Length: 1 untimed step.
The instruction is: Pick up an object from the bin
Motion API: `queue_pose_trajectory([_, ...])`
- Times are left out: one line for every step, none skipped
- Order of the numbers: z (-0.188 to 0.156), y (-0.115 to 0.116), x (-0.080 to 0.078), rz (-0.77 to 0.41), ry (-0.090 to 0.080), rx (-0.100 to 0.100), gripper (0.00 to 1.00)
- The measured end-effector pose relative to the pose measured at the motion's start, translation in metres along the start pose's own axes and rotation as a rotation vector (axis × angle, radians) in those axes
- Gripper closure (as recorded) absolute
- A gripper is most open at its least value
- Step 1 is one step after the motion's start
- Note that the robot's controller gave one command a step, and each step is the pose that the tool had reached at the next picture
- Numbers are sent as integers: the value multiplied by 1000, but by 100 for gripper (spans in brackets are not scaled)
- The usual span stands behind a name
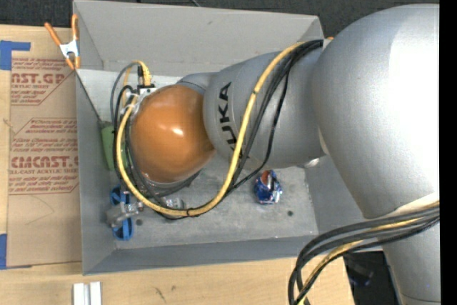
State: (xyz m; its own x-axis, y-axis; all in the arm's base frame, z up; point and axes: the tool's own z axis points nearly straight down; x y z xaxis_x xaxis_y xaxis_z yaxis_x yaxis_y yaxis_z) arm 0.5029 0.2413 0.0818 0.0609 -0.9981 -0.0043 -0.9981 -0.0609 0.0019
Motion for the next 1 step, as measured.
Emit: queue_pose_trajectory([0, 0, 0, 0, 0, 0, 100])
